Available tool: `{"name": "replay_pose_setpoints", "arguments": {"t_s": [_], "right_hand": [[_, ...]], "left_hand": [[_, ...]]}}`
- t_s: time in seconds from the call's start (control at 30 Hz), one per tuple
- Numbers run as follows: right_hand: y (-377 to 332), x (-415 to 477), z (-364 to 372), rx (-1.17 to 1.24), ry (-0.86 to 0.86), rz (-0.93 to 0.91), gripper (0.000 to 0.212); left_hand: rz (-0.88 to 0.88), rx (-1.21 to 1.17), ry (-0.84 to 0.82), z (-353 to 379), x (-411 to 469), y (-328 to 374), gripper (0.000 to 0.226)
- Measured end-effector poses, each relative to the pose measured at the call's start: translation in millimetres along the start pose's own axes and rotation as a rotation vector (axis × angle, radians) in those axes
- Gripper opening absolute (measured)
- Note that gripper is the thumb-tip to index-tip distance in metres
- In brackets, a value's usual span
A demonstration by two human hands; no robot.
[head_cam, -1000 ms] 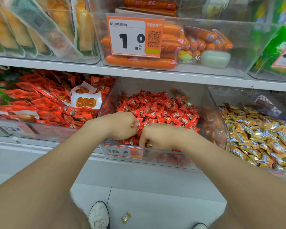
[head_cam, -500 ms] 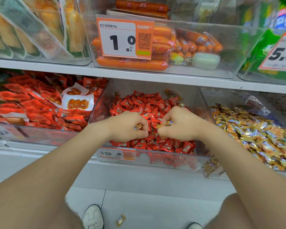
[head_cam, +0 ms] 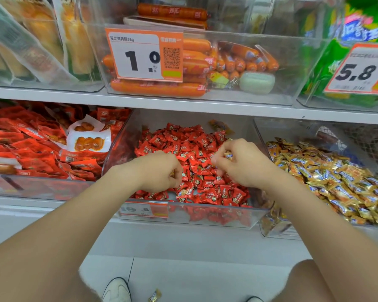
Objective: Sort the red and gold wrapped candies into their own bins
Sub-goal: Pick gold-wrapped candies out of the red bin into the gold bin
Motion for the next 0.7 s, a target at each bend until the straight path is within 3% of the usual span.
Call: {"name": "replay_pose_setpoints", "arguments": {"t_s": [0.03, 0.13, 0.27, 0.4, 0.6, 0.7], "right_hand": [[0.0, 0.6, 1.4, -0.035, -0.017, -0.02, 0.011], [-2.0, 2.8, 10.3, -0.118, -0.071, -0.045, 0.021], [-5.3, 8.2, 30.9, -0.252, -0.166, -0.035, 0.019], [-10.1, 13.9, 36.3, -0.44, -0.079, -0.054, 0.026], [-4.9, 23.9, 54.2, -0.566, -0.128, -0.064, 0.043], [-4.5, 27.3, 55.9, -0.515, -0.078, -0.06, 0.035]], "left_hand": [[0.01, -0.015, 0.02, 0.4, 0.4, 1.9, 0.012], [0.037, 0.003, 0.032, 7.6, 3.7, 9.6, 0.011], [0.037, 0.207, 0.068, 16.1, 8.1, 17.1, 0.035], [-0.007, 0.308, 0.078, 18.2, 12.7, 16.6, 0.03], [-0.019, 0.16, 0.044, 18.2, 8.5, 8.5, 0.017], [-0.033, 0.004, 0.004, 12.0, 1.7, 4.6, 0.01]]}}
Point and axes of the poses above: each hand's wrist, its own x-axis towards the middle knuckle, its own z-axis out of the palm, y = z × x, the point moved 3 cm from there along x, towards the middle knuckle, and after that the axes turned 1 degree about -z, right-handed, at the moved point
